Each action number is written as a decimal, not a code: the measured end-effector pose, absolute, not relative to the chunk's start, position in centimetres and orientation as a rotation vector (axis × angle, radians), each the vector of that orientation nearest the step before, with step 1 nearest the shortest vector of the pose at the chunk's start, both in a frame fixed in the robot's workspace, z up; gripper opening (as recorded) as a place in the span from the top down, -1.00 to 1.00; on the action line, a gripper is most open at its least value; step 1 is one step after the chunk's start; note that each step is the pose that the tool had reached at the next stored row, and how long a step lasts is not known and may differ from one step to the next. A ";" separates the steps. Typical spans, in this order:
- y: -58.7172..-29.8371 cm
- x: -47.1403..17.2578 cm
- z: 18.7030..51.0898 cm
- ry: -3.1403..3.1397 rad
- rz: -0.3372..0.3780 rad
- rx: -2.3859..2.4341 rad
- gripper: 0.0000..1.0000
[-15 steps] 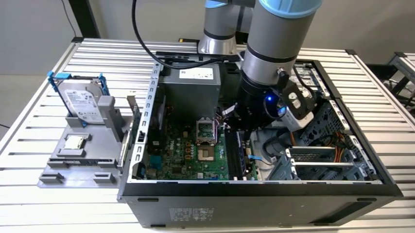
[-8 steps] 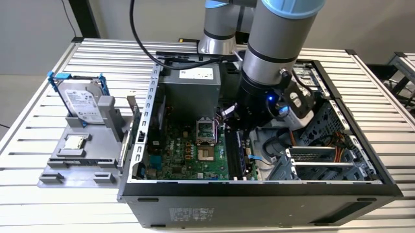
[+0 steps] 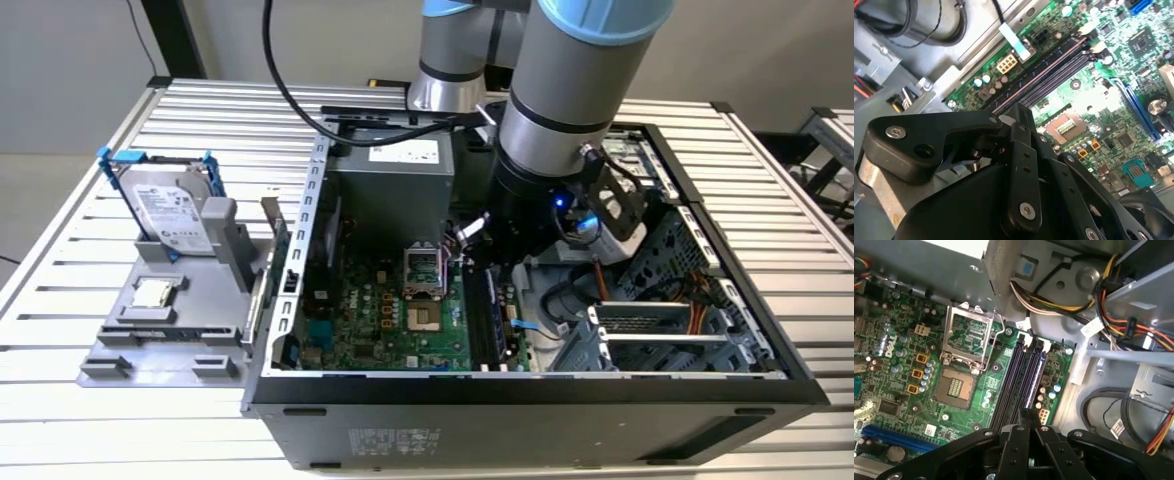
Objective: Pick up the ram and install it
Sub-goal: 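Press down the ram until it locks into place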
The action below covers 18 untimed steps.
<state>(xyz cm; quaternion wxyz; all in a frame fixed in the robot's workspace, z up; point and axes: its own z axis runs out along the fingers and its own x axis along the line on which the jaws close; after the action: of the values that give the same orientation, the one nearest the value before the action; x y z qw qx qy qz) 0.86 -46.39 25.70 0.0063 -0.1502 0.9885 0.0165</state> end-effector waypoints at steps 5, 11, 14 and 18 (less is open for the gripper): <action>-46.4 0.9 25.7 3.074 0.053 -0.572 1.00; -46.4 0.9 25.7 3.048 0.053 -0.702 1.00; -46.4 0.9 25.7 3.033 0.053 -0.762 1.00; -46.4 0.9 25.7 3.011 0.054 -0.847 1.00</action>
<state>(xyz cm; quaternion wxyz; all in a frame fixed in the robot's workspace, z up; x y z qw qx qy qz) 0.88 -46.39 25.70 0.0068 -0.2708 0.9625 0.0172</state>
